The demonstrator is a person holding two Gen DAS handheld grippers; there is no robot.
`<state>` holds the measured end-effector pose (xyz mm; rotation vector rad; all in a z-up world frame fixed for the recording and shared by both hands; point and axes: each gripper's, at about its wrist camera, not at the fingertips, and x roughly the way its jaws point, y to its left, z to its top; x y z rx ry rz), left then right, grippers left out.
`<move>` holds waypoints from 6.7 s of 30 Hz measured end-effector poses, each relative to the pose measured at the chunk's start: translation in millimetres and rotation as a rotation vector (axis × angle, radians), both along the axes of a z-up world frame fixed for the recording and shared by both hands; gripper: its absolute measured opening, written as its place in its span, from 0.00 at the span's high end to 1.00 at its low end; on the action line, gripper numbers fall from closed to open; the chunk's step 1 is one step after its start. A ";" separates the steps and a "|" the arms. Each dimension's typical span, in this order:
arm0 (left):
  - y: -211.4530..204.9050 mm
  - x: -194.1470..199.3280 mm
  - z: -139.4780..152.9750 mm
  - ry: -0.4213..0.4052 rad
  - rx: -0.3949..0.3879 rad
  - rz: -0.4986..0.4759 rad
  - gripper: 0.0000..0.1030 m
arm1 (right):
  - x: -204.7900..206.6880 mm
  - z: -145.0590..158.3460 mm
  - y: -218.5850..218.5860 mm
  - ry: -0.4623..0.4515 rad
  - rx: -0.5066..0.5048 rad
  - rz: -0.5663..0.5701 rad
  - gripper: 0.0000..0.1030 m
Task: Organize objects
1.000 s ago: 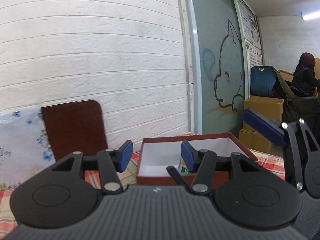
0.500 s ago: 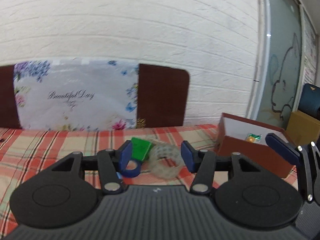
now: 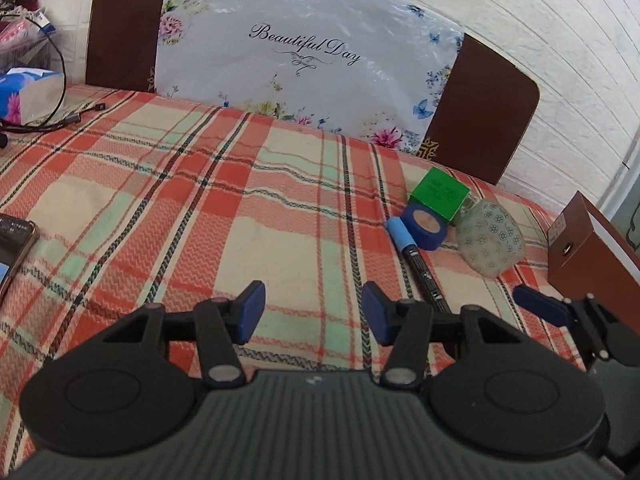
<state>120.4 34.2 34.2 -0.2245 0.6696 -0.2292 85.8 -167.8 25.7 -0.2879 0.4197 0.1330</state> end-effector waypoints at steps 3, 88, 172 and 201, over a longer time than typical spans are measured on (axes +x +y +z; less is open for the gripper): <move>4.3 7.2 -6.9 0.050 -0.025 -0.002 0.46 | 33.4 -14.6 -0.3 0.120 0.038 -0.042 0.37; -499.6 -20.7 70.2 -0.104 0.127 -0.843 0.77 | -92.1 45.5 -406.4 -0.184 0.693 -0.647 0.84; -70.9 19.5 -26.5 0.097 0.234 0.014 0.50 | 28.7 -28.3 -114.5 0.219 0.153 -0.215 0.10; -133.5 -45.5 16.6 0.086 0.254 -0.154 0.45 | -95.3 -26.4 -110.5 0.219 0.172 -0.149 0.06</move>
